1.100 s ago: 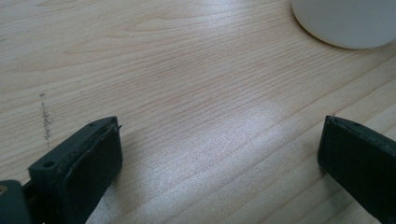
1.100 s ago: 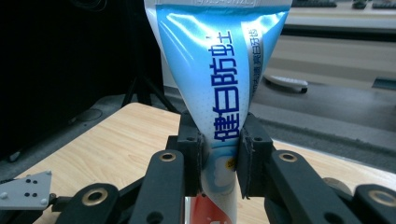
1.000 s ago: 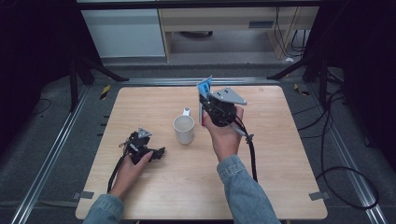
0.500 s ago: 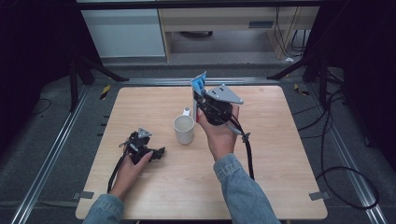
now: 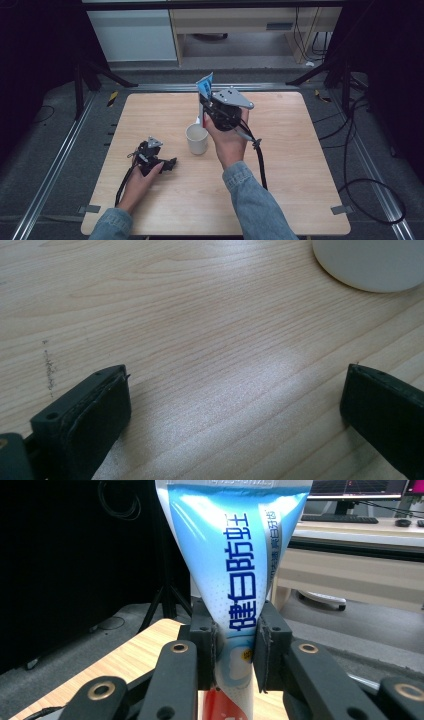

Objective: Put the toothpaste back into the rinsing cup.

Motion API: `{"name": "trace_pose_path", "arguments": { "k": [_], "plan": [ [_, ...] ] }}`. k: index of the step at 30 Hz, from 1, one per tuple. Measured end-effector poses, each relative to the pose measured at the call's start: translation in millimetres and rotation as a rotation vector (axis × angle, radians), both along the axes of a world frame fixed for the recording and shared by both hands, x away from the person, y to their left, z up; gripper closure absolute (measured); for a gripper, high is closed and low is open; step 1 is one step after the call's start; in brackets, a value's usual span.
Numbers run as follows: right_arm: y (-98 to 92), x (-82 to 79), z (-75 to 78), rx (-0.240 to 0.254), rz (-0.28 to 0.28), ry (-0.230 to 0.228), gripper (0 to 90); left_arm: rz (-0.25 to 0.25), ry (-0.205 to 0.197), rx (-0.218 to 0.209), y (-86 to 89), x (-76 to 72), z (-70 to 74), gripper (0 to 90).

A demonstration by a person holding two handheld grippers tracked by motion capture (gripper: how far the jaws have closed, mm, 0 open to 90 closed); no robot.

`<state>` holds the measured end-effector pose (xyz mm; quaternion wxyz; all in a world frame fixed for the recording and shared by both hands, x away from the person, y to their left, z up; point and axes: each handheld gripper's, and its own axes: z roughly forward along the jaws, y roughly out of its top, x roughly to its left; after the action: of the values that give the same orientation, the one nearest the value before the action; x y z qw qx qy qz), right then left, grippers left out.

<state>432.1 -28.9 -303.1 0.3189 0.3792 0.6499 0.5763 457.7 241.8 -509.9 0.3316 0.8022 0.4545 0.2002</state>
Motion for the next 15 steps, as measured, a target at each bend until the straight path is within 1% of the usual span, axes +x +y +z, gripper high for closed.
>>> {"name": "trace_pose_path", "arguments": {
  "k": [9,15],
  "plan": [
    [13.0,6.1,-10.7,-0.001,0.019,0.008,74.0,0.001,0.001,-0.001,-0.1,-0.1,0.0,0.0],
    [19.9,7.5,-17.9,-0.011,0.037,0.01,73.9,0.001,0.0,-0.001,-0.1,-0.1,-0.1,0.0]
  ]
}}
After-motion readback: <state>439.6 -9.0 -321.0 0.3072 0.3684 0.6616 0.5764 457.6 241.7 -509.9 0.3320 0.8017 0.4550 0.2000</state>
